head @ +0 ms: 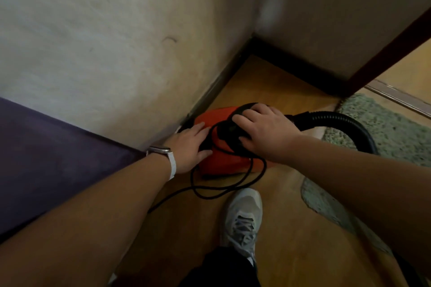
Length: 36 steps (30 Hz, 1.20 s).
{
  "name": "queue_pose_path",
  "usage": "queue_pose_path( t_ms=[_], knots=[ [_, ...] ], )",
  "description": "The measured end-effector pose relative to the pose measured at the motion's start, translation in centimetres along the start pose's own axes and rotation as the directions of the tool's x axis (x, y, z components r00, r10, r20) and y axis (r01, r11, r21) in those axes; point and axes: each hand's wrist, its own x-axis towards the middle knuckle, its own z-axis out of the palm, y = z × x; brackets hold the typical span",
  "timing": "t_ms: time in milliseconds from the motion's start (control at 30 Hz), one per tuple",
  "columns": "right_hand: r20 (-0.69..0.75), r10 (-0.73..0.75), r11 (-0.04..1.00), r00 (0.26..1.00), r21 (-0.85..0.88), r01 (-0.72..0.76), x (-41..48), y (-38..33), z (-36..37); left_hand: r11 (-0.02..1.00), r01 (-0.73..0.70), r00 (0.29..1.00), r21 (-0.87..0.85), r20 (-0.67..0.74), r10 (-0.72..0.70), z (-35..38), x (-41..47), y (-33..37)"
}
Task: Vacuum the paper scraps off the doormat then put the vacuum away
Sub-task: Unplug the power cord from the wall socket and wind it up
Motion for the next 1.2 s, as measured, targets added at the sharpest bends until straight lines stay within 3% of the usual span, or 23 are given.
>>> queue_pose_path(
  t_ms=[100, 467, 667, 833, 1000, 1200],
  knots=[
    [0.003, 0.022, 0.998, 1.0, 0.051, -0.022, 0.9, 0.2, 0.5, 1.0, 0.009, 0.998, -0.029, -0.06, -0.011, 0.6, 0.9, -0.3],
    [-0.017, 0.005, 0.996, 1.0, 0.088, -0.003, 1.6, 0.7, 1.3, 0.978, 0.011, 0.996, -0.208, -0.081, -0.028, 1.5, 3.0, -2.8],
    [-0.012, 0.007, 0.997, 1.0, 0.078, -0.006, 1.6, 0.5, 1.1, 0.991, 0.028, 0.997, -0.132, -0.07, -0.037, 0.9, 3.2, -2.8],
    [0.089, 0.028, 0.993, 0.996, 0.116, -0.038, 1.0, 0.2, 0.0, 0.997, 0.062, 0.998, -0.034, -0.001, -0.062, -0.7, 1.3, -0.6],
    [0.101, 0.055, 0.988, 0.993, 0.137, -0.069, -2.1, -2.0, -2.4, 0.979, 0.084, 0.974, -0.186, -0.194, -0.121, -3.0, -4.4, 4.0],
    [0.053, -0.025, 0.991, 0.998, 0.131, 0.018, -6.9, -6.7, -9.4, 0.977, 0.08, 0.931, -0.199, -0.335, -0.145, -7.8, -14.1, 7.2]
  ],
)
